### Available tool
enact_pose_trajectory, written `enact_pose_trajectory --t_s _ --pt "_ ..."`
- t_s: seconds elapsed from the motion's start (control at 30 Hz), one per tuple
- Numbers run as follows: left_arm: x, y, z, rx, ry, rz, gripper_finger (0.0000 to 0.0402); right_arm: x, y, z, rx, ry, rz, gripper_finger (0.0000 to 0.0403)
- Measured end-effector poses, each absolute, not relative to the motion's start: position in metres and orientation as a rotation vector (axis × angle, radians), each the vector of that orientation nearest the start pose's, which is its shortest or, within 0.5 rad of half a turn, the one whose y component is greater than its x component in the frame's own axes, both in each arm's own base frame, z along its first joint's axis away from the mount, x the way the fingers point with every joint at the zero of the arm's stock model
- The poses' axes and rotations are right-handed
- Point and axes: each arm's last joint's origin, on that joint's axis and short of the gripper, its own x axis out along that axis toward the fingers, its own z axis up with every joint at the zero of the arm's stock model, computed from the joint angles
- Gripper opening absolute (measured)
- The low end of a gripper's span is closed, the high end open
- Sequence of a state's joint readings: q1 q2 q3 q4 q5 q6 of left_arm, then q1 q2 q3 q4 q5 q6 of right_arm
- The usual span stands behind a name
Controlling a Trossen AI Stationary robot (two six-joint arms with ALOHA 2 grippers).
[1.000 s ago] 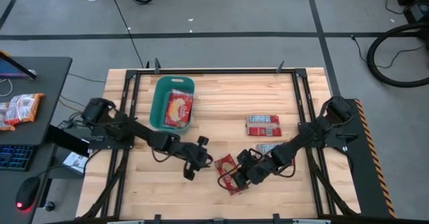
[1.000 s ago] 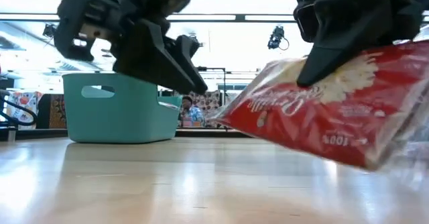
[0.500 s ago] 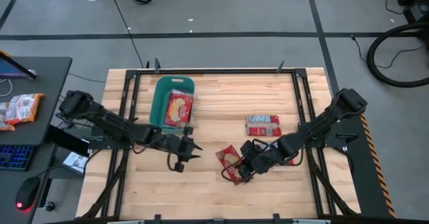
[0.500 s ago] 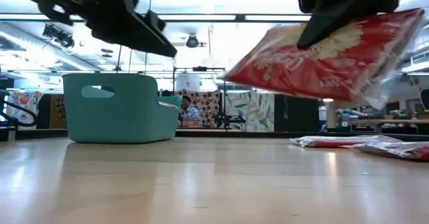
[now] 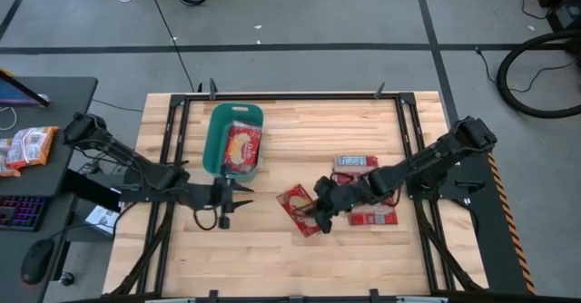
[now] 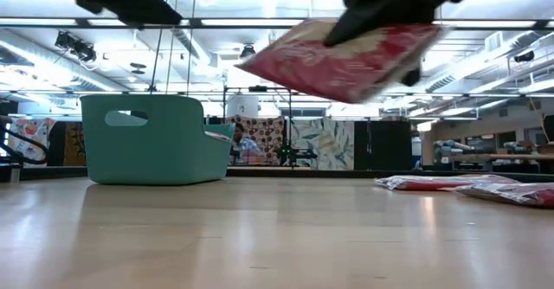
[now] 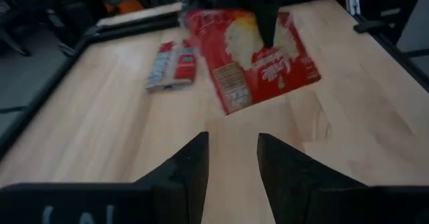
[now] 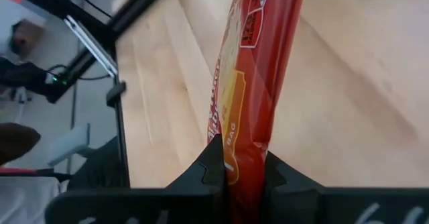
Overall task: Sort popcorn bags into baskets
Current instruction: Put the red popcorn bag into the green bin
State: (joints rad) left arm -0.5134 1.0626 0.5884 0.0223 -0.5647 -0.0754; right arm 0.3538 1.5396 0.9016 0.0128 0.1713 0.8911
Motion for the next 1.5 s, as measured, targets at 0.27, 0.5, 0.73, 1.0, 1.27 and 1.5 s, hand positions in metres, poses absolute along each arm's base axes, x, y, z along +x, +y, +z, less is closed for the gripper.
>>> enact_pose_trajectory --t_s 0.27,0.5,0.73,1.0,1.27,1.5 --pt "0.171 -0.098 0.253 0.171 0.318 0.110 0.0132 0.323 0.071 0.224 0.698 0.500 -0.064 0.0032" --pt "0.158 -0.095 0.264 0.183 0.278 0.083 0.0132 0.346 0.036 0.227 0.706 0.294 -0.047 0.0031" --pt "0.153 -0.091 0.271 0.158 0.241 0.082 0.0132 0.370 -0.004 0.217 0.770 0.194 -0.084 0.0031" --pt "0.153 -0.090 0.272 0.156 0.232 0.109 0.0132 0.418 -0.028 0.227 0.757 0.116 -0.096 0.0031" --pt "0.147 -0.089 0.277 0.139 0.204 0.106 0.0132 0.462 -0.059 0.224 0.789 0.056 -0.128 0.0031" --pt "0.139 -0.087 0.284 0.110 0.171 0.087 0.0132 0.476 -0.087 0.205 0.883 0.042 -0.221 0.0031"
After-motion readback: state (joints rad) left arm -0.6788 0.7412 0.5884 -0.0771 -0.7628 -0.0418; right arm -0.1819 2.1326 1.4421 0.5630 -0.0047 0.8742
